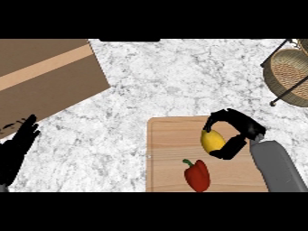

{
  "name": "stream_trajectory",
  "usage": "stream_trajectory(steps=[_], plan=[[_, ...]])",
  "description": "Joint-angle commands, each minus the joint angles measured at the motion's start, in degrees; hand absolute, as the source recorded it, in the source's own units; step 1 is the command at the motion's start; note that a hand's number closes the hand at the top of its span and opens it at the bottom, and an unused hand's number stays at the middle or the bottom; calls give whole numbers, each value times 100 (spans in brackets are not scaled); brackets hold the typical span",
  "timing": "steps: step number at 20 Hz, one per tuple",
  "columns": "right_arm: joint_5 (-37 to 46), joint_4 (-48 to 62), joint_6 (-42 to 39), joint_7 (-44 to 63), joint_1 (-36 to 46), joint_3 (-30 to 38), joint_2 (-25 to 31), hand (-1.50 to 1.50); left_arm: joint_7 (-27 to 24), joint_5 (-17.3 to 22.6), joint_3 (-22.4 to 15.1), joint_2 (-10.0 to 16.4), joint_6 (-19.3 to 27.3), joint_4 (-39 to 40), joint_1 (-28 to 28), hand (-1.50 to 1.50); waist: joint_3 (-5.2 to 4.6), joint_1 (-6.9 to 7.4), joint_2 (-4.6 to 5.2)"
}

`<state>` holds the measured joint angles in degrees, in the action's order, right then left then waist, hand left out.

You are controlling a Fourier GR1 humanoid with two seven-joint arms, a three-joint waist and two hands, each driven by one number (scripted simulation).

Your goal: Pick the lemon from the cutting board and place it in the tiered basket

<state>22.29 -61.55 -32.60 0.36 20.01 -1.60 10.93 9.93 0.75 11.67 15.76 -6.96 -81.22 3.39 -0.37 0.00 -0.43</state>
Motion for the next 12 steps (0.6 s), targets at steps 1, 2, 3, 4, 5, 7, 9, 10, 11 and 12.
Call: stream_trajectory(steps=[1,2,3,4,5,7,9,10,11,12], plan=[[-227,-645,-145,377,-290,210,64,150,-366,-136,64,-84,3,250,77,0,36,-4,37],[-111,-160,143,12,-199,349,159,150,-213,34,185,82,-164,132,77,0,37,12,41],[300,-724,688,690,-210,-29,-255,150,-372,24,157,70,-206,450,-34,0,33,-17,34],[738,-1171,1191,971,-352,-324,-416,150,-345,-92,45,-7,-71,150,139,0,27,-64,-3],[1198,-1265,1416,1256,-240,-612,-408,150,-128,140,238,188,-245,230,24,0,20,-66,-19],[1922,-1615,1873,1946,82,-922,-411,150,-25,23,134,55,-73,176,21,0,-2,-105,-93],[2624,-1894,2279,2493,67,-1353,-588,150,-57,-3,198,139,-51,163,0,0,2,-112,-97],[2771,-2251,2268,2863,41,-1479,-692,150,-135,78,267,201,-178,234,140,0,0,-143,-115],[3104,-2401,2398,3182,-105,-1722,-805,150,-189,60,292,179,-134,321,140,0,0,-176,-100],[3340,-2647,2527,3520,3,-1765,-883,150,-143,-60,171,89,-33,166,202,0,11,-152,-99]])
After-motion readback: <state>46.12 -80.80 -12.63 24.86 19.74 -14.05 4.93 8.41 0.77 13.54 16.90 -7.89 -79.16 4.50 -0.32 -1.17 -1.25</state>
